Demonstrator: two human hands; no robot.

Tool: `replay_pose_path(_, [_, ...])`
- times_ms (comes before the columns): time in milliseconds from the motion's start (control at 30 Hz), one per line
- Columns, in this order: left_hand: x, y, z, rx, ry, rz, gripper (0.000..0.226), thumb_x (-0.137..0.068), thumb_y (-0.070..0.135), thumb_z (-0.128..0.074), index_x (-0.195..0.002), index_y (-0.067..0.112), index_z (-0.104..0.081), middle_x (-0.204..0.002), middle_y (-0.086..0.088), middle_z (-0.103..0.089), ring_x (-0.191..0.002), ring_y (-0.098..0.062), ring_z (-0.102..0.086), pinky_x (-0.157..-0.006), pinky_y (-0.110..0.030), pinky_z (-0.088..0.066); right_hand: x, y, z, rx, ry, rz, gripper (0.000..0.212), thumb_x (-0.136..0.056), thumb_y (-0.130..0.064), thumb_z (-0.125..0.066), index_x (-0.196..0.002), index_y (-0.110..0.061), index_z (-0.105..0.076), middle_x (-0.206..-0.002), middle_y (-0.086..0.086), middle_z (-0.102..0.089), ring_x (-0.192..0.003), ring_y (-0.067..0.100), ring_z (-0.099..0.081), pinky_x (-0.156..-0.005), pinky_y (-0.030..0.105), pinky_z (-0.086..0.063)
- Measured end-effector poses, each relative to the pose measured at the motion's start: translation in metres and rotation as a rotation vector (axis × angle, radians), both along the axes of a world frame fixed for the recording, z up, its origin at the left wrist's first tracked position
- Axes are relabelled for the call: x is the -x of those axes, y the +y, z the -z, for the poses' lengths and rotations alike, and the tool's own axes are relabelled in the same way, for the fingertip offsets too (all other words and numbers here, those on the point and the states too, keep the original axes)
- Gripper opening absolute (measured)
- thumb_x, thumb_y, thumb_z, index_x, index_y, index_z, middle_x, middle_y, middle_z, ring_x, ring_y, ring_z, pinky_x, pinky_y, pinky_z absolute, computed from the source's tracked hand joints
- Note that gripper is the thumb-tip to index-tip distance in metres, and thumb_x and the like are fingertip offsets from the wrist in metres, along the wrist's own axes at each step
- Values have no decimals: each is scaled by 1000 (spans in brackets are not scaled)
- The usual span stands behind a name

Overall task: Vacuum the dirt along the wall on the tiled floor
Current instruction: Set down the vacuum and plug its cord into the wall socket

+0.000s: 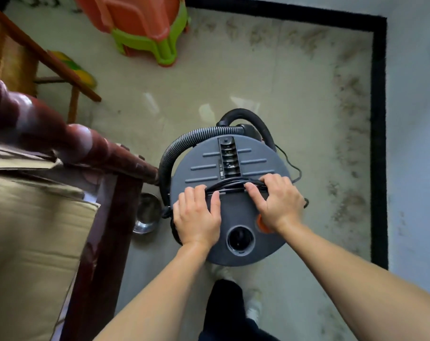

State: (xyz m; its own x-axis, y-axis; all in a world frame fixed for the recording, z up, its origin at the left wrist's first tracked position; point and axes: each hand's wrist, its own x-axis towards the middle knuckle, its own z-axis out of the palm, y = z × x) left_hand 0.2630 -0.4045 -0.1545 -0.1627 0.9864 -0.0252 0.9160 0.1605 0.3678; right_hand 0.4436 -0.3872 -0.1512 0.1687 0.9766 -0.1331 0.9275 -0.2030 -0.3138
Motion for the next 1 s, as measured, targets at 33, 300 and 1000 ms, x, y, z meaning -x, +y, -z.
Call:
replay_pose_path(33, [0,-10,0,-1,0,4,42,-94,46,-37,-97,12,-60,-87,-6,-56,-81,-30,-53,-75,-42,-40,1,-10,0,-6,0,5,65,-86,-69,-29,-92,-15,-66,-88,4,-64,-88,32,-59,-68,38,-45])
replay_pose_path(300, [7,-89,1,-11,-50,60,48,-90,53,-39,-101,12,-62,-90,-4,-59,-86,-29,-54,-78,-40,-40,6,-104,0,-13,13,68,67,-87,-70,-27,-95,-16,-65,-90,2,-65,-89,30,-59,-71,38,-44])
replay_pose_path(1000, [68,-218,-23,194,-190,275,42,-93,48,-43,-111,15,-60,-108,-1,-57,-106,-23,-48,-91,-38,-35,25,-271,-32,78,50,52,46,-87,-57,-47,-102,-19,-67,-100,-1,-69,-98,28,-63,-77,40,-45])
